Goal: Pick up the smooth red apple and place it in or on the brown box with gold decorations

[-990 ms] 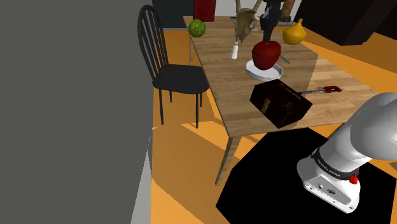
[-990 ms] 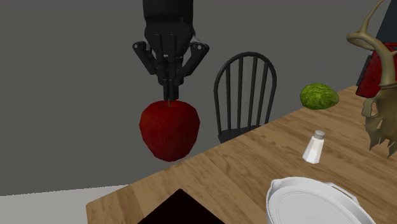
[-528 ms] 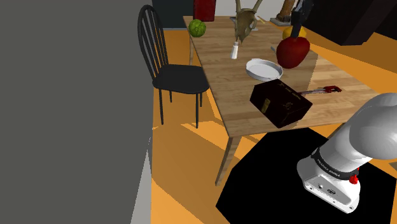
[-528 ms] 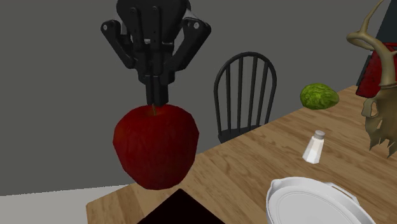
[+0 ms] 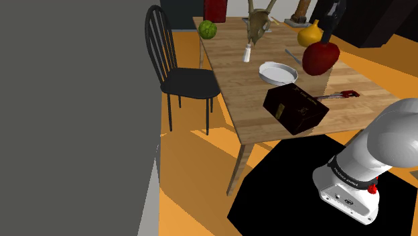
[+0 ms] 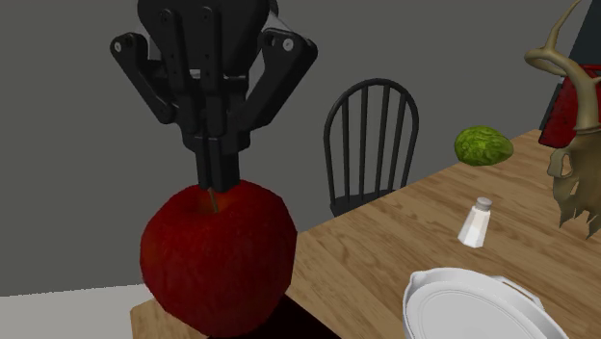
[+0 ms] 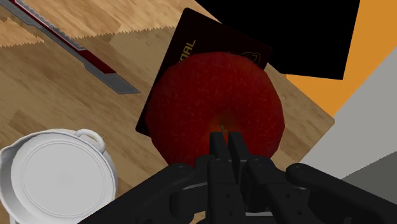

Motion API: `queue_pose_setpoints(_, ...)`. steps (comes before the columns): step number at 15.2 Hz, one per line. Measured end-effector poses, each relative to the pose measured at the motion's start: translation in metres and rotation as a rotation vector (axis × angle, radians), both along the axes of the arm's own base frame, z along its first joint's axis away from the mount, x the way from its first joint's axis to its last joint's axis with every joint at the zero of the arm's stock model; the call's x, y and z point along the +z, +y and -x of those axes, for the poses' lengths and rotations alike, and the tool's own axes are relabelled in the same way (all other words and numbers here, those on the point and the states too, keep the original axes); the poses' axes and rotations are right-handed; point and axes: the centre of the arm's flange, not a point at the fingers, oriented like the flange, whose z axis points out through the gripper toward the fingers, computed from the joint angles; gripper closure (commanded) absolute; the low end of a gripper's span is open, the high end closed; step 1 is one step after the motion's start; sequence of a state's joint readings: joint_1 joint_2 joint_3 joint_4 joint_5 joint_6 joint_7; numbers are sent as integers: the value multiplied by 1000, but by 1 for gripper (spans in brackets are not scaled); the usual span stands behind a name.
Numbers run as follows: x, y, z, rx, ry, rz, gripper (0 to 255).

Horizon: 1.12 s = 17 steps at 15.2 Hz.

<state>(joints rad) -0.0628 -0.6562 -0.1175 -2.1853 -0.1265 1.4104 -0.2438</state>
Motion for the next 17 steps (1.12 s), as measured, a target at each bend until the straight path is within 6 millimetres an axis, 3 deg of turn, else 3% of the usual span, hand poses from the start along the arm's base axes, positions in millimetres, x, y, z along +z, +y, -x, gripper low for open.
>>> queue_pose_setpoints(17, -87, -1, 0, 0, 0, 0, 255)
